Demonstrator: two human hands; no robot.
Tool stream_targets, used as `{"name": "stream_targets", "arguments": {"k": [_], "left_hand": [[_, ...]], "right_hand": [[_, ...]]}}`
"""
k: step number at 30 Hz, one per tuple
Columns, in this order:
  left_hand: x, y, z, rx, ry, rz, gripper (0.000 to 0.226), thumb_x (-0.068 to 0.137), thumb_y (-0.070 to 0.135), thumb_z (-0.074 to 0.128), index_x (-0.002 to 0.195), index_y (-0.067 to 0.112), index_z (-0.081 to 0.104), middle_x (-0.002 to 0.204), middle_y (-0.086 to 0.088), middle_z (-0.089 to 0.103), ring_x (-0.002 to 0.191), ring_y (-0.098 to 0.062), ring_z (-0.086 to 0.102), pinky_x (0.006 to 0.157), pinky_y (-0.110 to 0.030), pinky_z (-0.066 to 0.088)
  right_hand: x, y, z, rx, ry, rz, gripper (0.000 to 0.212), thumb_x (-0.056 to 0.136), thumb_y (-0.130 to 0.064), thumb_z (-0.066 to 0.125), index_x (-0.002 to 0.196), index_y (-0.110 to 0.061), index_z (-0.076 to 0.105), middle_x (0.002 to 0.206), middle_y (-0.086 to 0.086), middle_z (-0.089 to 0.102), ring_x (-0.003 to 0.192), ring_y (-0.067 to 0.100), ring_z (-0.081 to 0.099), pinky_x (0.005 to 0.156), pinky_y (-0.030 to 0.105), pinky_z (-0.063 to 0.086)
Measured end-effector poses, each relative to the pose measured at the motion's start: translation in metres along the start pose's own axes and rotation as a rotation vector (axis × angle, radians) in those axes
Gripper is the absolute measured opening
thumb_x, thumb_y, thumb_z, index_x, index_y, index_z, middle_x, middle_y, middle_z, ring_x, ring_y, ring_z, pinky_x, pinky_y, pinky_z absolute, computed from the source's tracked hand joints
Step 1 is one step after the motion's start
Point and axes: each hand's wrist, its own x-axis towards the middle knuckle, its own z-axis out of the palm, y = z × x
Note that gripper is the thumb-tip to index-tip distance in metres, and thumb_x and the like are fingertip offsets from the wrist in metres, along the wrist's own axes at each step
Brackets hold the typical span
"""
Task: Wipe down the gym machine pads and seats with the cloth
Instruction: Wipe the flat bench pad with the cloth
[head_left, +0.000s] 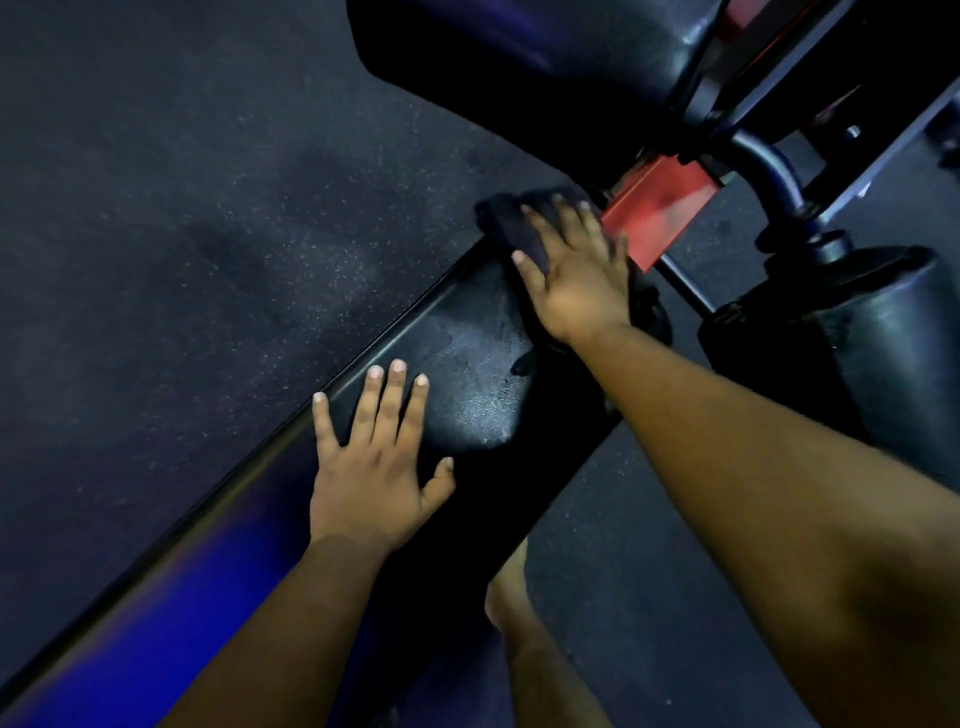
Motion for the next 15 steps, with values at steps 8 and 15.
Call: {"name": "stream_targets", "arguments": {"k": [8,15], "left_hand": [[0.002,0.002,-0.006,-0.008,-0.038,-0.001,0.090,0.092,0.064,0.038,0.163,0.015,0.013,0.172,-0.009,0.003,0.159,-0.027,0.003,0.118,-0.073,0.007],[0.001,0.001,0.000,-0.006,0.010,0.002,0.089,0.091,0.064,0.038,0.163,0.016,0.016,0.172,-0.008,0.006,0.158,-0.026,0.005,0.120,-0.071,0.002]], "right_hand": [[-0.171,-0.017,0.038,0.070,-0.022,0.203,0.063,0.104,-0.053,0.033,0.162,-0.038,0.014,0.172,-0.001,0.002,0.158,0.028,-0.002,0.121,0.066,0.007],[-0.001,-0.002,0.003,0.020,0.032,0.140,0.062,0.104,-0.055,0.028,0.162,-0.039,0.012,0.172,-0.001,0.004,0.158,0.025,0.001,0.121,0.068,0.008]]}}
